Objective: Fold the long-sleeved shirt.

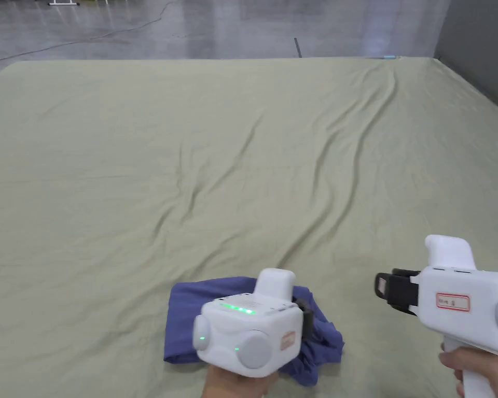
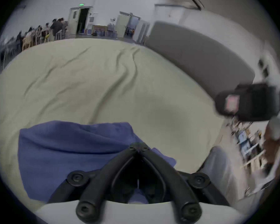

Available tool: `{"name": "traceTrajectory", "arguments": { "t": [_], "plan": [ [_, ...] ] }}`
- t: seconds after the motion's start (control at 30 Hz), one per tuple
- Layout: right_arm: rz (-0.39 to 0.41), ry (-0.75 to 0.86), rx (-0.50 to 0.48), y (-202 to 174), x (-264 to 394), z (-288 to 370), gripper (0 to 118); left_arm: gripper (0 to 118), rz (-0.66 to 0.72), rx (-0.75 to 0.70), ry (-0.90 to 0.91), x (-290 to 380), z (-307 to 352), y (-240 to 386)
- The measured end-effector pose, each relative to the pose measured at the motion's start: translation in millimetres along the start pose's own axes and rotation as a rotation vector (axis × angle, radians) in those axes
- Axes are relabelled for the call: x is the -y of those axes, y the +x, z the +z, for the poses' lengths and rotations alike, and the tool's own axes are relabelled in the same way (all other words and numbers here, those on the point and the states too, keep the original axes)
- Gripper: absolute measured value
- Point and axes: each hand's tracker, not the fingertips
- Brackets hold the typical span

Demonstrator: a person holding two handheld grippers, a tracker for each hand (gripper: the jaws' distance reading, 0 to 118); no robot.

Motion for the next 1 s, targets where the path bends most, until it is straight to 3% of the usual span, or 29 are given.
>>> {"name": "traceTrajectory", "arguments": {
  "t": [0.17,0.27,0.37,0.5,0.53,0.57,0.6,0.63,0.67,0.73,0.93,0.97,1.0],
  "plan": [
    [-0.059,-0.068,-0.248,-40.0,-5.1,-49.2,3,0,0.190,0.013,0.128,-9.0,71.7,-55.9],
    [-0.152,-0.150,-0.361,-52.8,-1.9,-87.0,3,0,0.380,0.067,0.161,-6.9,103.8,-98.0],
    [-0.226,-0.215,-0.362,-49.6,9.4,-114.6,3,0,0.488,0.064,0.192,3.0,121.4,-132.3],
    [-0.238,-0.306,-0.279,-32.2,30.1,-136.5,3,3,0.579,0.037,0.166,14.8,121.0,-161.5],
    [-0.230,-0.329,-0.234,-27.3,35.7,-141.3,3,24,0.619,0.056,0.161,19.0,116.1,-167.3],
    [-0.219,-0.338,-0.192,-22.0,40.8,-144.7,3,61,0.655,0.070,0.149,22.1,111.8,-173.9],
    [-0.224,-0.324,-0.212,-16.9,44.7,-146.7,3,100,0.685,0.067,0.129,24.5,105.9,-178.1],
    [-0.257,-0.313,-0.247,-9.4,48.8,-147.4,3,118,0.707,0.072,0.109,28.3,99.4,-183.1],
    [-0.310,-0.305,-0.296,-4.6,50.1,-147.9,3,118,0.724,0.081,0.132,33.3,95.6,-185.0],
    [-0.347,-0.321,-0.297,-0.3,48.9,-149.6,3,118,0.787,0.095,0.116,37.9,83.7,-193.1],
    [-0.292,-0.327,-0.289,-4.0,46.0,-150.9,3,118,0.845,0.167,0.088,42.5,51.3,-196.2],
    [-0.290,-0.326,-0.290,-3.8,46.0,-151.0,3,116,0.833,0.182,0.111,40.9,48.1,-194.6],
    [-0.292,-0.326,-0.292,-3.4,46.2,-151.0,3,102,0.833,0.191,0.122,39.5,45.1,-194.0]
  ]
}}
